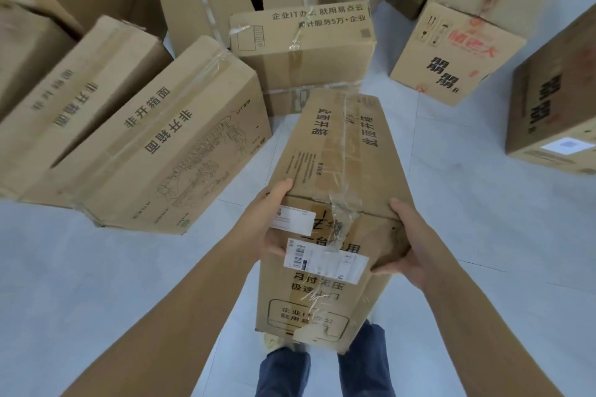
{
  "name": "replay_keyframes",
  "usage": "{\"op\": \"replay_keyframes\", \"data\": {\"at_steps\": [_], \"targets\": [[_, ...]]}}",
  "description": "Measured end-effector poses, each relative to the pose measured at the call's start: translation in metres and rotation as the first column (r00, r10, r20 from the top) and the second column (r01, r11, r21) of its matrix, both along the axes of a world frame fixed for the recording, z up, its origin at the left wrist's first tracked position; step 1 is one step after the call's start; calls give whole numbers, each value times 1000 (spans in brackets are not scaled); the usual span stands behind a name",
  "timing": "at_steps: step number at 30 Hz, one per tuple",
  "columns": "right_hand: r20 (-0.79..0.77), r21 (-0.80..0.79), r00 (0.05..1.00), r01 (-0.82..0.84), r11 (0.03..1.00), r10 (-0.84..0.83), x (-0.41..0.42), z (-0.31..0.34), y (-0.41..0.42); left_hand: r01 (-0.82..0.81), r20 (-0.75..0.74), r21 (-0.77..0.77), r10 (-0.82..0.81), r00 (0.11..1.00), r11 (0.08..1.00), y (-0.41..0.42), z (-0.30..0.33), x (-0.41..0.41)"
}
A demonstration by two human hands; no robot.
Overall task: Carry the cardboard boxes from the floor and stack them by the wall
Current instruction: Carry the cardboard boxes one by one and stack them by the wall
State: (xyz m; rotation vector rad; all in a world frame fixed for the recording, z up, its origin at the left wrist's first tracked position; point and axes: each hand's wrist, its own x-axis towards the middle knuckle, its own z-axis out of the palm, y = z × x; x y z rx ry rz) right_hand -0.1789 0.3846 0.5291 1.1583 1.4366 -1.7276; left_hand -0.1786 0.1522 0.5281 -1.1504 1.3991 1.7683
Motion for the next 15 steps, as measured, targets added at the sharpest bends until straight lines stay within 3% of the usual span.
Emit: {"op": "replay_keyframes", "data": {"at_steps": [4, 9, 15], "targets": [[-7, 4, 998, -69, 998, 69, 10, 8, 5, -70, -3, -9, 70, 998, 997, 4, 11, 24], [-18, -46, 965, -264, 964, 263, 19, 35, 13, -187, 4, -131, 190, 982, 974, 14, 44, 70], [-80, -78, 835, -549, 832, 544, 39, 87, 34, -415, -42, -183, 415, 909, 891, 58, 106, 148]]}}
